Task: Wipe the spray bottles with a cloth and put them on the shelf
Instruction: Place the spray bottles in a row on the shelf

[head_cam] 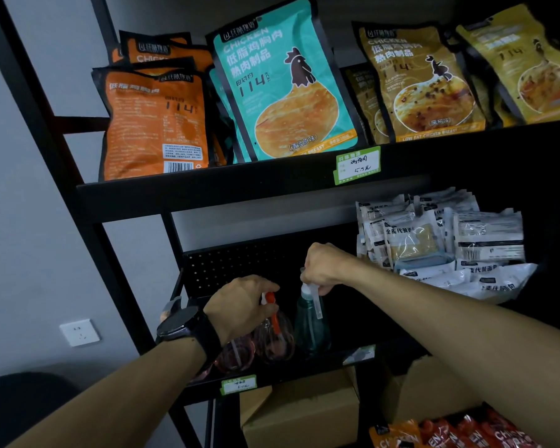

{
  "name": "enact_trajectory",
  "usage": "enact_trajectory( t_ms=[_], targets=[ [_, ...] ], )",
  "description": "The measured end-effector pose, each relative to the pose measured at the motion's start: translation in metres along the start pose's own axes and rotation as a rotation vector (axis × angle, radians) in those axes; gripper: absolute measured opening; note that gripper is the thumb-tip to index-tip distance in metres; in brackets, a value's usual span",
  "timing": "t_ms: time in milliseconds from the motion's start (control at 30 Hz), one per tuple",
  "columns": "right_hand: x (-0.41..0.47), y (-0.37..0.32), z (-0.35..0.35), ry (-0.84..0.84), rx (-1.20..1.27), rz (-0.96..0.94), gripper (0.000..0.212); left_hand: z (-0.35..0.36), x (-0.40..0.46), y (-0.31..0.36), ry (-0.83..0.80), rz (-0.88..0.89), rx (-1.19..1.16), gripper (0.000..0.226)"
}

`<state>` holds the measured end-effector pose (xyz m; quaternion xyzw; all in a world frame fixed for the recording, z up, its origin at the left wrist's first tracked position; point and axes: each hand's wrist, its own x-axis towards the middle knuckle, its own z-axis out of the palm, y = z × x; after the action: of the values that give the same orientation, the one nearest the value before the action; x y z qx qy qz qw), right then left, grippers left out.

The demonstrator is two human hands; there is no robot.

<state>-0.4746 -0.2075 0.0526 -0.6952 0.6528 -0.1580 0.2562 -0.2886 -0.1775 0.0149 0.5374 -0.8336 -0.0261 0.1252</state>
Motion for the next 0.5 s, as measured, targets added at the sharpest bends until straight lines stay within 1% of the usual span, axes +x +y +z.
enact_trajectory(
  t_ms=[300, 400, 500],
  targets=[
    [-0.004, -0.002, -0.002, -0.003, -0.082, 0.002, 0.015, 0.000, -0.004, -0.001, -0.005, 0.012, 0.012, 0.051],
    [-0.009, -0.004, -0.003, 0.097, -0.138, -0.014, 0.022, -0.002, -0.011, 0.000, 0.008, 0.027, 0.022, 0.051],
    [-0.017, -0.012, -0.011, 0.184, -0.134, -0.062, 0.024, -0.013, -0.020, 0.000, 0.027, 0.020, 0.008, 0.047]
  ],
)
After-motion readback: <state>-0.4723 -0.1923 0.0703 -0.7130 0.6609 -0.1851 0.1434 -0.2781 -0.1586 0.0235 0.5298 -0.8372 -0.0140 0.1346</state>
